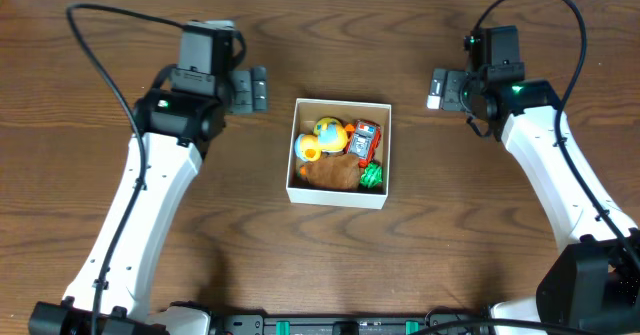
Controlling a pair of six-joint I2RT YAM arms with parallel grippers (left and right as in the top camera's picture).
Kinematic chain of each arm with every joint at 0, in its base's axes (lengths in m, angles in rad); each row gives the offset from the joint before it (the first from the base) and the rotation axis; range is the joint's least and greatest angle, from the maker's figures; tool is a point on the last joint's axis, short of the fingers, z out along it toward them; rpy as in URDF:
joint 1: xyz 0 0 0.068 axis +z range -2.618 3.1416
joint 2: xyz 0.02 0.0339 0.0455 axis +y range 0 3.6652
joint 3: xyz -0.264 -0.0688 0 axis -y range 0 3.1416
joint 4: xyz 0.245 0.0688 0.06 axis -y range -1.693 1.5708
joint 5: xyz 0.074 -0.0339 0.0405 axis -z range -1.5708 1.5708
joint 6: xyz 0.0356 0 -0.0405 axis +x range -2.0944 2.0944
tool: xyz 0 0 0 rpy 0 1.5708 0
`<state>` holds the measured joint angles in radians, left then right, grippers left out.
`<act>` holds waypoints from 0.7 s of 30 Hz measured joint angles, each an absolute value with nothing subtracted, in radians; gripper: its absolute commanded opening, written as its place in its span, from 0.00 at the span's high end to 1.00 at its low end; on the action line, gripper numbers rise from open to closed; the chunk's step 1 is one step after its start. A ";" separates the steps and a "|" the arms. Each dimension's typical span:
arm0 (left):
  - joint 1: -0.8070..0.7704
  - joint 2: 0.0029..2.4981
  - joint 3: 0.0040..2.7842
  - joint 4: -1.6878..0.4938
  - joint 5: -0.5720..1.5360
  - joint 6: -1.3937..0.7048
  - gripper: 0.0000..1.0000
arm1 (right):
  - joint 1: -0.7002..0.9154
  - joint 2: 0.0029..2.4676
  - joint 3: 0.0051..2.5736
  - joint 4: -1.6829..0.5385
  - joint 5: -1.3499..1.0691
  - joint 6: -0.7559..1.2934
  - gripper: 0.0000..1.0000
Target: Pack container
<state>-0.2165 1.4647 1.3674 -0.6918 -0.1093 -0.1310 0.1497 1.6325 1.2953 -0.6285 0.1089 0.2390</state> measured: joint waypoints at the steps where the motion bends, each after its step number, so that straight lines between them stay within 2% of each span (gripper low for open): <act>1: -0.202 1.465 1.367 -0.694 -0.109 -0.133 0.02 | 0.154 1.633 1.295 -0.621 0.109 0.232 0.01; 11: -0.158 1.378 1.359 -0.752 -0.108 -0.138 0.02 | 0.154 1.571 1.295 -0.731 0.132 0.258 0.01; 16: -0.159 1.190 1.298 -0.752 -0.093 -0.131 0.02 | 0.183 1.390 1.267 -0.784 0.222 0.313 0.01; 21: -0.170 0.974 1.137 -0.750 -0.077 -0.125 0.02 | 0.287 1.143 1.127 -0.776 0.317 0.378 0.01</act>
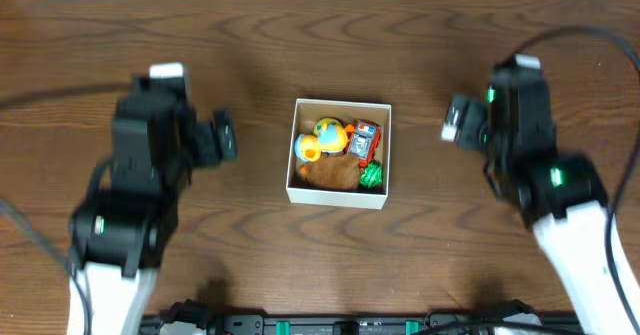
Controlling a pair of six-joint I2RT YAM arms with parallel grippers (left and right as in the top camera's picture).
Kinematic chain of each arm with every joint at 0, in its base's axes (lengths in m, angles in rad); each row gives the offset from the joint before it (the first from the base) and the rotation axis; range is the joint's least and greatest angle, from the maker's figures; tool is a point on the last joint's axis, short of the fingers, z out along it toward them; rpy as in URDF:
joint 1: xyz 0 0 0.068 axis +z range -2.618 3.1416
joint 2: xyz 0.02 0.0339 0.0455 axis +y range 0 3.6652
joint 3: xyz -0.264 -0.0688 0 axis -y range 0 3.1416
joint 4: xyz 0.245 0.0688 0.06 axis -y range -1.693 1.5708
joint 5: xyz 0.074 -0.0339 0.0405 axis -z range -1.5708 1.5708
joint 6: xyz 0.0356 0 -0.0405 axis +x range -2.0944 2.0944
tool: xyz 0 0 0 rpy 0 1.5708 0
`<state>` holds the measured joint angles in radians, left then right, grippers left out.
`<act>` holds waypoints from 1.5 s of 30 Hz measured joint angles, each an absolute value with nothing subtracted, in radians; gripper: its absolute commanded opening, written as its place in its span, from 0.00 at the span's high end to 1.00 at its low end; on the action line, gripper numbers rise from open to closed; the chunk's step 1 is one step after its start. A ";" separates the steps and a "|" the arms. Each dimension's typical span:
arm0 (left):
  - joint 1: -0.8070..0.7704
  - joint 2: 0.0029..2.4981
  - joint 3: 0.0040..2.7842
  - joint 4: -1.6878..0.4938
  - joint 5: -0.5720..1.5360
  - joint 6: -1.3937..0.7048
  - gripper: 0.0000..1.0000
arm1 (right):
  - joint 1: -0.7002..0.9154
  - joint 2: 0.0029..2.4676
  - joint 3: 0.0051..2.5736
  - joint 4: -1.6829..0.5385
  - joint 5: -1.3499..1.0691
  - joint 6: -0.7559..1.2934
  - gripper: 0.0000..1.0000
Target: Pack container
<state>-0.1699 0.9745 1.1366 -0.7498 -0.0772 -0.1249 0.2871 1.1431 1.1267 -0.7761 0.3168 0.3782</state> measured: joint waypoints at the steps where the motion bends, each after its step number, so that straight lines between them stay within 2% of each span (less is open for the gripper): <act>1: -0.172 0.937 1.103 -0.752 -0.077 -0.123 0.02 | 0.306 1.100 1.093 -0.779 0.332 0.390 0.01; 7: -0.173 0.644 0.895 -0.789 -0.074 -0.141 0.02 | 0.422 0.826 0.890 -0.821 0.396 0.466 0.01; 13: -0.173 0.447 0.824 -0.832 -0.070 -0.194 0.02 | 0.463 0.596 0.785 -0.897 0.414 0.553 0.01; 37: -0.173 0.432 0.815 -0.831 -0.067 -0.213 0.02 | 0.464 0.545 0.750 -0.928 0.419 0.592 0.01; 41: -0.173 0.432 0.815 -0.831 -0.067 -0.213 0.02 | 0.445 0.519 0.723 -0.852 0.393 0.513 0.01; 45: -0.173 0.432 0.814 -0.831 -0.067 -0.214 0.02 | 0.369 0.432 0.616 -0.646 0.308 0.353 0.01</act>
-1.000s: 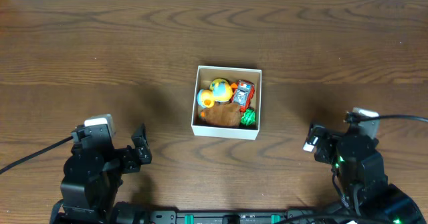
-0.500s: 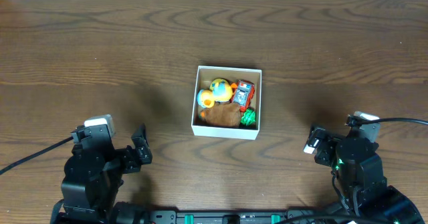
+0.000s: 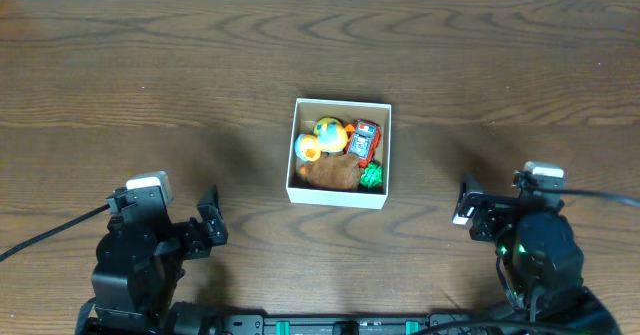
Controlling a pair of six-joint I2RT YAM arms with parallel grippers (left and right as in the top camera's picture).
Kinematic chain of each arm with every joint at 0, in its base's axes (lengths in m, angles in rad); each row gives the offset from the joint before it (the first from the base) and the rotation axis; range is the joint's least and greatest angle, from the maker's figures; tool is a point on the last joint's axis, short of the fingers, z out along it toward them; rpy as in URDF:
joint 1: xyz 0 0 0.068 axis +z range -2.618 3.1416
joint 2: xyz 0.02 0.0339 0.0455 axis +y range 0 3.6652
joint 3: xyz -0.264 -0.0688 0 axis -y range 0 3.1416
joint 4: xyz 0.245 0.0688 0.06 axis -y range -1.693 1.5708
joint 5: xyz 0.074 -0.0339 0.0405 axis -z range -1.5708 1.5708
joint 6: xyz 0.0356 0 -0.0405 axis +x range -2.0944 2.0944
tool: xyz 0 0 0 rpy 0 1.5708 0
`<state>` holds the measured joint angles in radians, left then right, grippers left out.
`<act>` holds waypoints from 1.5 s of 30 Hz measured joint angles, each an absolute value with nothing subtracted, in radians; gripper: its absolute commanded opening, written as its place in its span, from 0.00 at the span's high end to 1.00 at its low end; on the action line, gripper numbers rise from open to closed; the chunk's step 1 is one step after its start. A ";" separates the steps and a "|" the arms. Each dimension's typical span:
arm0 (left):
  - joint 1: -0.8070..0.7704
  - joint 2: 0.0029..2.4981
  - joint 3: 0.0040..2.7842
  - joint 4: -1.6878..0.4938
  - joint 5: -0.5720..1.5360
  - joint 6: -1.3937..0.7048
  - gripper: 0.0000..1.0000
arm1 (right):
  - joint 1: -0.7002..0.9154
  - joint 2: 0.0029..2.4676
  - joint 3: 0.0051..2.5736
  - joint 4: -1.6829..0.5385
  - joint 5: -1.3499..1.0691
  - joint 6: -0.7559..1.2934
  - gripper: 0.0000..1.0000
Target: Pack container
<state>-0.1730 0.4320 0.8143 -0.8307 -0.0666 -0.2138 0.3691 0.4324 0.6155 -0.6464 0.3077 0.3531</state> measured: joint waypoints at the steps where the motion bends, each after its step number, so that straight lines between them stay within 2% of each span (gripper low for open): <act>1: -0.173 0.432 0.814 -0.831 -0.066 -0.213 0.02 | 0.345 0.404 0.583 -0.604 0.282 0.324 0.01; 10: -0.173 0.432 0.813 -0.831 -0.066 -0.213 0.02 | 0.162 0.178 0.305 -0.179 0.034 0.064 0.01; 21: -0.173 0.432 0.813 -0.831 -0.066 -0.213 0.02 | 0.086 0.081 0.133 0.072 -0.059 -0.057 0.01; 27: -0.173 0.432 0.813 -0.831 -0.066 -0.214 0.02 | 0.066 0.015 0.027 0.096 -0.063 -0.023 0.01; 33: -0.173 0.432 0.813 -0.831 -0.066 -0.213 0.02 | 0.061 0.012 0.007 -0.069 -0.025 0.039 0.01; 45: -0.173 0.432 0.813 -0.831 -0.066 -0.213 0.02 | 0.060 0.012 0.007 -0.070 -0.018 0.056 0.01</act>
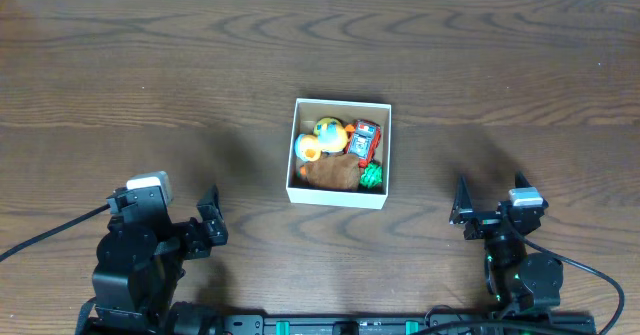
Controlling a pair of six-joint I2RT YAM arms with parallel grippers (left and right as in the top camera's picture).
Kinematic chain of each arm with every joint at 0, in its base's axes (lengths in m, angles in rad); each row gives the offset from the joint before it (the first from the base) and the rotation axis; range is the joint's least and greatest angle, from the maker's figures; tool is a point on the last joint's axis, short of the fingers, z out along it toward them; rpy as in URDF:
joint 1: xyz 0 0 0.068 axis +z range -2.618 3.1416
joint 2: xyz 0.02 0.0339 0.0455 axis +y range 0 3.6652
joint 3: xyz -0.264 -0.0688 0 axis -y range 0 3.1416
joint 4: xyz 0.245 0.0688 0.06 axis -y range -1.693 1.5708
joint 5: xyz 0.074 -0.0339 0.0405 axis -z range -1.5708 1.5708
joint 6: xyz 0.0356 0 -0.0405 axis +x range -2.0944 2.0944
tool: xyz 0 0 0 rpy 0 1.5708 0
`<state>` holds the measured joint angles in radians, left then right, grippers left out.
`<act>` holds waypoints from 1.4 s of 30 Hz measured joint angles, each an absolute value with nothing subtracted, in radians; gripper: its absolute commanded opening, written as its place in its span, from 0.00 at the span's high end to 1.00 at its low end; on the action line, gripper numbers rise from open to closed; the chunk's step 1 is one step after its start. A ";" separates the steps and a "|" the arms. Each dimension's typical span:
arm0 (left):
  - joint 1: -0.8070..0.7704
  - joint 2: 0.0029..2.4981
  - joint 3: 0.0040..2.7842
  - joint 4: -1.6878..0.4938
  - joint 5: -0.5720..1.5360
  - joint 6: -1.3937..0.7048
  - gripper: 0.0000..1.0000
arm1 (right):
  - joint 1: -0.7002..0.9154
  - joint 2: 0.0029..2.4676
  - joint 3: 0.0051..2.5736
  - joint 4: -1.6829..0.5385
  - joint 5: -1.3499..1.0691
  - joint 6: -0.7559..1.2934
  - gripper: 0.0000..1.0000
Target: Pack container
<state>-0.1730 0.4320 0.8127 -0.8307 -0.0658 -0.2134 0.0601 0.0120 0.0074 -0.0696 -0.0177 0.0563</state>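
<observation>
The white box (337, 195) sits in the middle of the table, seen only from overhead. It holds a yellow and blue toy (323, 135), a red and orange item (365, 139), a brown plush (331, 174) and a green piece (372, 176). My left gripper (211, 223) is low at the near left, far from the box, with its arm folded. My right gripper (460, 205) is at the near right, also well back from the box. Neither holds anything. Both sets of fingers are seen edge-on, so the gap between them does not show.
Brown wooden table (320, 45) all round the box. A black cable (40, 237) runs from the left arm off the left edge. A dark rail (320, 325) lies along the near edge between the two arm bases.
My right arm has folded further down toward the near edge and its wrist sits lower. The left arm, the box and its contents have not moved.
Both arms were stretched out, with the grippers flanking the box's far corners on the left and right. Then they were blurred, nearer the front. Then both were folded at the near edge, where they are now. The box's contents look the same throughout.
</observation>
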 measured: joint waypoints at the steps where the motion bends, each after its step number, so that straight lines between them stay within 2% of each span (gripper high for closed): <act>1: -0.173 0.432 0.813 -0.831 -0.066 -0.213 0.02 | 0.060 0.012 0.007 -0.070 -0.017 0.057 0.01; 23: -0.148 0.424 0.812 -0.885 -0.067 -0.202 0.02 | 0.060 0.012 0.007 -0.070 -0.011 0.060 0.01; 29: -0.070 0.276 0.708 -0.896 -0.068 -0.201 0.02 | 0.060 0.012 0.007 -0.070 -0.010 0.060 0.01; 32: -0.053 0.193 0.603 -0.803 -0.068 -0.197 0.02 | 0.060 0.012 0.007 -0.070 -0.009 0.060 0.01; 42: -0.041 0.060 0.235 -0.298 -0.068 -0.133 0.02 | 0.060 0.012 0.007 -0.071 -0.008 0.060 0.01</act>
<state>-0.0410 0.0601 0.2352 -0.2977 -0.0677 -0.1333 0.0601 0.0120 0.0074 -0.0708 -0.0078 0.0605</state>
